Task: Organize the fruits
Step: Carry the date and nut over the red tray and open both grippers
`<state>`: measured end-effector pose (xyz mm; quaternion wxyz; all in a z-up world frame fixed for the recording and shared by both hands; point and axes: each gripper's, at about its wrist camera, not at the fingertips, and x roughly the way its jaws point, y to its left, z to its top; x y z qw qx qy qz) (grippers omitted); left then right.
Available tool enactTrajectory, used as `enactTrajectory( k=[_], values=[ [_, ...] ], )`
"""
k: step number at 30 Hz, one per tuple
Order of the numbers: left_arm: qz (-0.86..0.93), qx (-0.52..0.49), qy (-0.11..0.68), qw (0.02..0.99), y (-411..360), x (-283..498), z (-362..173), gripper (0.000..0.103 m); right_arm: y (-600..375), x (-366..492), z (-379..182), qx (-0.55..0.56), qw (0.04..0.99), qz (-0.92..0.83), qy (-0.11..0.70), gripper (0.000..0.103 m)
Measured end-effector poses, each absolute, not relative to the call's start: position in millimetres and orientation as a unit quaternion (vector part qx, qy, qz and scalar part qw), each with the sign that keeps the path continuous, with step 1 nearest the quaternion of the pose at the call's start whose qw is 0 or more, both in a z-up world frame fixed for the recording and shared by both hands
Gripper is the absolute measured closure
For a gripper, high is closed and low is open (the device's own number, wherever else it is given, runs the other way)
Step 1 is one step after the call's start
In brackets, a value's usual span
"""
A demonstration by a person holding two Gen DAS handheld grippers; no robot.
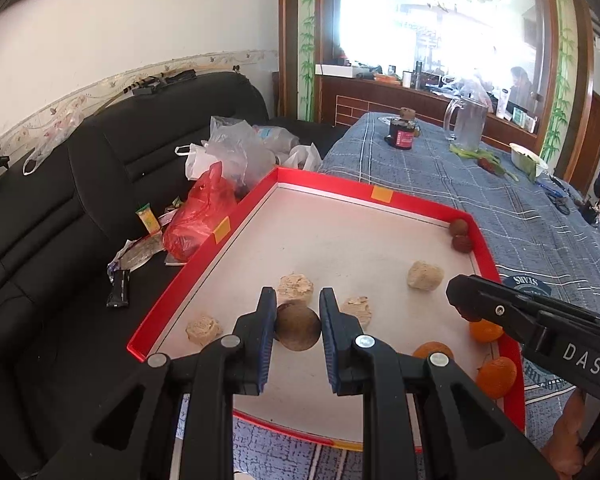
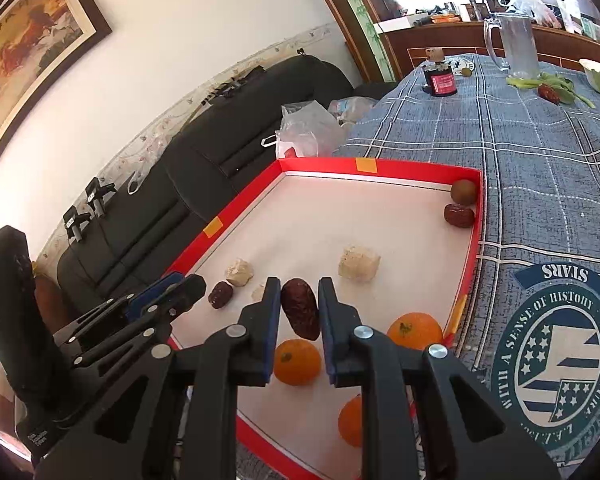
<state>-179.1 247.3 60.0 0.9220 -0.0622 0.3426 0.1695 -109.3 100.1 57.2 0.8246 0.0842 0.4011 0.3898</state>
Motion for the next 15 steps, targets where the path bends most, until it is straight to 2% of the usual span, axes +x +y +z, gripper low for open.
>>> enactTrajectory(
  k=[15],
  values=[
    [0.169, -0.065, 0.356, 0.917, 249.1, -170.1, 51.2, 0.082, 106.4, -102.7, 46.2, 0.077, 0.827, 0.374, 0.413, 0.082]
  ],
)
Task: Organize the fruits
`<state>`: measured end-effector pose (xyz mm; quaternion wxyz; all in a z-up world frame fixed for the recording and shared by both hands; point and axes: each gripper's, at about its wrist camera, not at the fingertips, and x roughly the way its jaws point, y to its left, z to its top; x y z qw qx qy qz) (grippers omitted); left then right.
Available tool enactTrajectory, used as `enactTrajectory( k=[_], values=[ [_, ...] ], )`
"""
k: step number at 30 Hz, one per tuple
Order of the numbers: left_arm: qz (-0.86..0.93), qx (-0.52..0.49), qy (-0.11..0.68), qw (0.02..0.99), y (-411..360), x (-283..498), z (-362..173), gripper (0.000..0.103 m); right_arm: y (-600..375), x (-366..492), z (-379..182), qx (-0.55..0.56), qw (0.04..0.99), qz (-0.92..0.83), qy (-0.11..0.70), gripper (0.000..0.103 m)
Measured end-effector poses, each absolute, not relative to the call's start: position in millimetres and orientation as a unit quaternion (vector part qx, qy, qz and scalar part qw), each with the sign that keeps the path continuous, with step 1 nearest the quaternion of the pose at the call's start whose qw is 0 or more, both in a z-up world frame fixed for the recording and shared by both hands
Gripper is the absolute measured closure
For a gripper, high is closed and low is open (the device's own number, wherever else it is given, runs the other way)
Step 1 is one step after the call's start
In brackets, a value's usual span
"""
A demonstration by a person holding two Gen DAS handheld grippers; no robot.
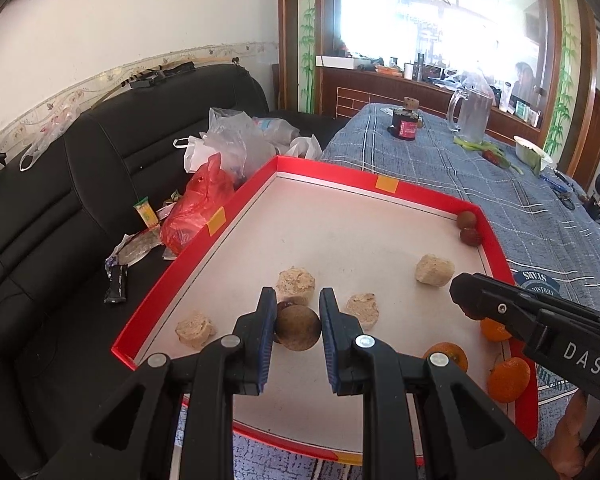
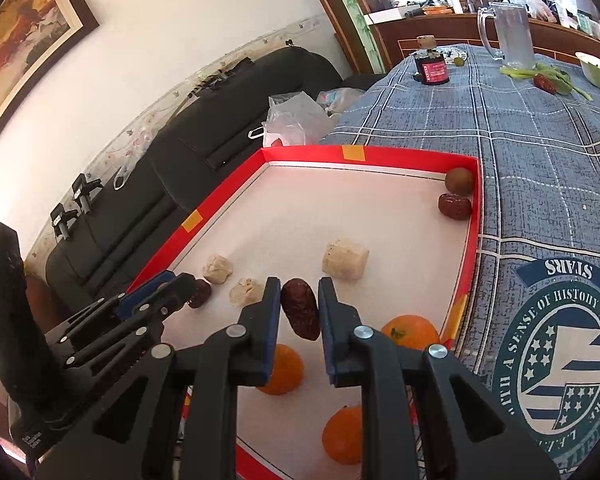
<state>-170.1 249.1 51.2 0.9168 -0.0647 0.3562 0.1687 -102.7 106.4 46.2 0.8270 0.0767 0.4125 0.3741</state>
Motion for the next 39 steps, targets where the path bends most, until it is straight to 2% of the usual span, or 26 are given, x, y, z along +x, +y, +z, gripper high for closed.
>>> enactTrajectory(
  k=[26, 28, 29, 30, 34, 39],
  values=[
    [0.176, -0.042, 0.364, 0.914, 243.7, -155.9, 43.9, 0.081, 105.1, -87.3, 32.9, 0.070, 0.825, 0.355, 0.434, 0.082],
    [0.177, -0.042, 0.365, 0.913, 243.9, -154.8, 43.3, 0.074, 105.8, -86.8, 32.8, 0.067, 0.826, 0.354, 0.433, 0.082],
    [0.178, -0.042, 0.368, 0.912, 244.2, -154.4, 42.8, 0.065, 105.8, -86.9, 32.8, 0.065, 0.827, 0.354, 0.433, 0.082],
    [0.178, -0.043, 0.368, 0.912, 244.1, -154.3, 42.5, 0.061, 105.9, -87.1, 33.1, 0.063, 0.827, 0.354, 0.432, 0.082],
    [0.179, -0.040, 0.370, 0.911, 243.4, -155.2, 43.7, 0.058, 105.4, -87.2, 33.8, 0.061, 0.827, 0.354, 0.433, 0.081],
    [0.182, -0.037, 0.357, 0.915, 238.6, -160.7, 52.8, 0.042, 95.6, -88.3, 38.5, 0.078, 0.828, 0.358, 0.425, 0.081]
  ],
)
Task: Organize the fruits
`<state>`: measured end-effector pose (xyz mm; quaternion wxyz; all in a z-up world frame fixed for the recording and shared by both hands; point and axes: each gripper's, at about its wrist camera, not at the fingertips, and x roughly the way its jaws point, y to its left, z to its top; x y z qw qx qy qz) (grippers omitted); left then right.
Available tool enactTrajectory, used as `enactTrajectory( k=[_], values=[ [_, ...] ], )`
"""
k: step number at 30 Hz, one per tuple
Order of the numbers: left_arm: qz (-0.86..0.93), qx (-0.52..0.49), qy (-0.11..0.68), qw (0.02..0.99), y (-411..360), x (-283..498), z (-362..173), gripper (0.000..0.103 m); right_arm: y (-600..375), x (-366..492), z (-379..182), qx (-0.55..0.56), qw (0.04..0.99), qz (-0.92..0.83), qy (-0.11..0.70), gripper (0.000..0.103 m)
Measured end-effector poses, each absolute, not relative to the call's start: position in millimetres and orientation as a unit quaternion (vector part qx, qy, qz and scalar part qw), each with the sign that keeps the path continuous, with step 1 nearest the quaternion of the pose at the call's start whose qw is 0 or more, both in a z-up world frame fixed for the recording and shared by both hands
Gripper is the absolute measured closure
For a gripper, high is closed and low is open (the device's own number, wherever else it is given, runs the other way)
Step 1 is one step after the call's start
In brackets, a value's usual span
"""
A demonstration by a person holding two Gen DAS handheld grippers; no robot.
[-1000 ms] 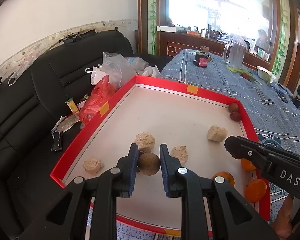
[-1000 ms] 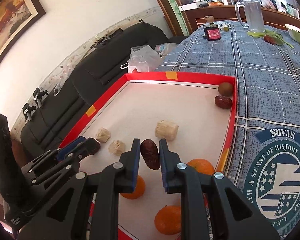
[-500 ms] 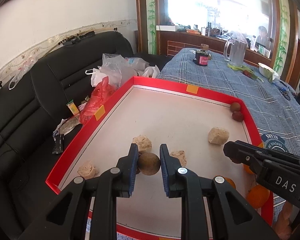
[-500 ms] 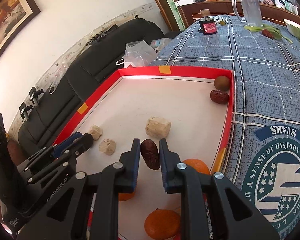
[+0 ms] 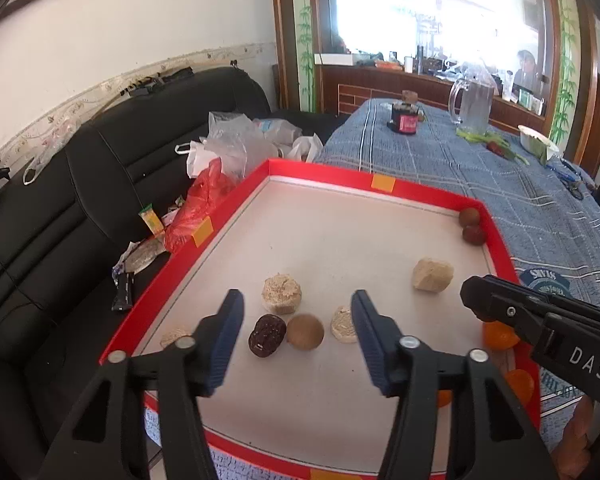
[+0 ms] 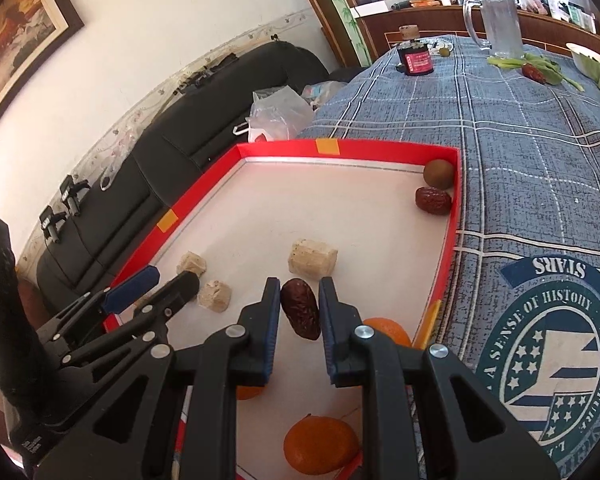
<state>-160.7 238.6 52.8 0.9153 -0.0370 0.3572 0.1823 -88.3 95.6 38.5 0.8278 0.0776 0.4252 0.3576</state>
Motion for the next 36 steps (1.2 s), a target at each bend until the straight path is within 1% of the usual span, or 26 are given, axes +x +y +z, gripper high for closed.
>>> enactTrajectory(
  k=[3, 5, 8, 9, 10, 14, 17, 22, 23, 25, 26, 28, 31, 36],
  values=[
    [0.184, -0.034, 0.350, 0.918, 233.7, -165.1, 58.6, 0.034, 88.9, -91.9, 44.3, 0.082, 0.832, 0.358, 0.416, 0.081],
    [0.184, -0.033, 0.345, 0.920, 229.9, -169.3, 62.9, 0.032, 84.1, -94.6, 47.7, 0.084, 0.834, 0.356, 0.413, 0.080],
    [0.185, -0.028, 0.337, 0.923, 222.0, -176.1, 70.4, 0.024, 73.9, -99.5, 52.7, 0.093, 0.838, 0.351, 0.407, 0.069],
    [0.186, -0.026, 0.332, 0.924, 218.5, -180.2, 74.4, 0.023, 69.4, -101.6, 54.8, 0.097, 0.839, 0.349, 0.405, 0.063],
    [0.187, -0.025, 0.329, 0.925, 216.3, -182.6, 76.9, 0.023, 65.8, -103.5, 57.3, 0.101, 0.840, 0.348, 0.403, 0.061],
    [0.190, -0.024, 0.315, 0.930, 207.5, -197.6, 90.3, 0.021, 52.6, -115.1, 68.6, 0.109, 0.847, 0.347, 0.388, 0.058],
    [0.190, -0.023, 0.307, 0.932, 200.5, -207.2, 97.5, 0.018, 43.4, -127.4, 79.4, 0.111, 0.853, 0.347, 0.372, 0.051],
    [0.191, 0.001, 0.296, 0.936, 179.4, -224.6, 109.5, 0.015, 24.8, -150.5, 98.3, 0.116, 0.865, 0.346, 0.345, 0.035],
    [0.193, 0.008, 0.293, 0.937, 175.8, -227.8, 111.7, 0.013, 20.3, -155.3, 102.6, 0.119, 0.868, 0.344, 0.339, 0.033],
    [0.200, 0.025, 0.278, 0.939, 165.3, -237.9, 118.7, 0.005, 10.2, -163.8, 110.9, 0.126, 0.873, 0.341, 0.326, 0.026],
    [0.205, 0.031, 0.271, 0.940, 161.7, -242.7, 121.5, 0.000, 4.7, -168.3, 115.6, 0.132, 0.875, 0.339, 0.319, 0.025],
    [0.217, 0.047, 0.245, 0.944, 152.5, -257.3, 130.6, 0.000, -4.7, -178.6, 125.8, 0.139, 0.881, 0.335, 0.303, 0.018],
    [0.222, 0.057, 0.221, 0.948, 145.4, -278.1, 143.7, 0.000, -20.6, -196.4, 140.0, 0.144, 0.893, 0.326, 0.276, 0.011],
    [0.223, 0.043, 0.192, 0.955, 143.3, -310.8, 161.2, 0.000, -43.8, -228.8, 157.8, 0.151, 0.908, 0.308, 0.242, 0.005]
  ],
)
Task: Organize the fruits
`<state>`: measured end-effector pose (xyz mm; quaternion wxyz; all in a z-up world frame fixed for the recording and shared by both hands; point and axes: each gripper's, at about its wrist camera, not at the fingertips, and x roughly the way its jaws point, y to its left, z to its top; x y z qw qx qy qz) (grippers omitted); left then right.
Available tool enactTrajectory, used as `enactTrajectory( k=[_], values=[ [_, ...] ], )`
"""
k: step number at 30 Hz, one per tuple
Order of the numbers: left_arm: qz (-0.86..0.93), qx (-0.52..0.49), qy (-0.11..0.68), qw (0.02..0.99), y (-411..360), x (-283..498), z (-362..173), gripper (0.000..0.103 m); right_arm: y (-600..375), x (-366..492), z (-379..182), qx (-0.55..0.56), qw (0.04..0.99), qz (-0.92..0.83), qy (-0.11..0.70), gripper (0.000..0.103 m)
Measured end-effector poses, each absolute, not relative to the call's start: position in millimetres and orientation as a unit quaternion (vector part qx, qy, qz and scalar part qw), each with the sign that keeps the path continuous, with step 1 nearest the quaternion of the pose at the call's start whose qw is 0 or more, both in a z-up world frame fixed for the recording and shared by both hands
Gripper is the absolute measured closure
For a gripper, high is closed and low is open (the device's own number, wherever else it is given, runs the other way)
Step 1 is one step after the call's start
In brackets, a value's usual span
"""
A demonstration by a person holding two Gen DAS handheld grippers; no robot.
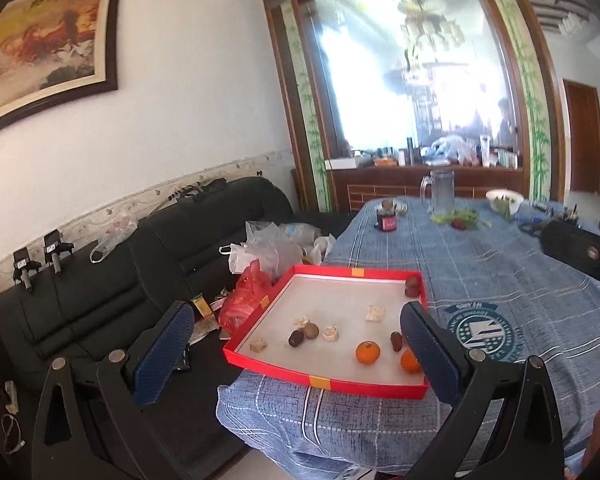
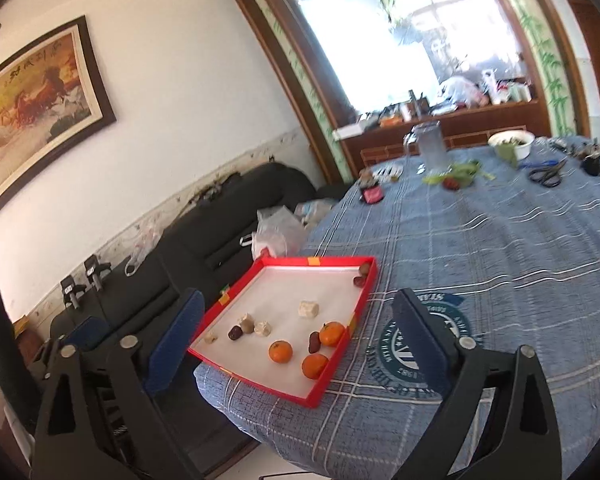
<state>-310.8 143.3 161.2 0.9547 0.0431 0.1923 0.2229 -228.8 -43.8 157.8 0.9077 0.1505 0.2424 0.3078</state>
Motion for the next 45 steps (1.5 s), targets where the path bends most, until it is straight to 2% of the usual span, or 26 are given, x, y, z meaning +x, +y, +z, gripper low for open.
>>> enactTrajectory(
  k=[3, 10, 16, 27, 45],
  values=[
    [0.222, 0.036, 0.183, 0.957, 144.6, -321.8, 166.3, 0.000, -55.2, -253.6, 167.6, 0.151, 0.920, 0.294, 0.211, 0.000],
    [0.235, -0.005, 0.188, 0.953, 156.3, -316.5, 163.8, 0.000, -57.7, -292.2, 162.9, 0.125, 0.940, 0.291, 0.123, 0.000],
    [0.240, -0.002, 0.197, 0.951, 158.7, -318.3, 156.0, 0.000, -41.3, -283.1, 148.7, 0.100, 0.946, 0.273, 0.146, 0.000],
    [0.241, -0.010, 0.196, 0.950, 165.8, -321.9, 155.1, 0.000, -34.9, -297.9, 150.5, 0.077, 0.953, 0.265, 0.126, 0.000],
    [0.200, 0.003, 0.193, 0.961, 158.1, -324.4, 149.4, 0.000, -29.8, -293.5, 148.5, 0.072, 0.948, 0.274, 0.145, 0.000]
  ],
)
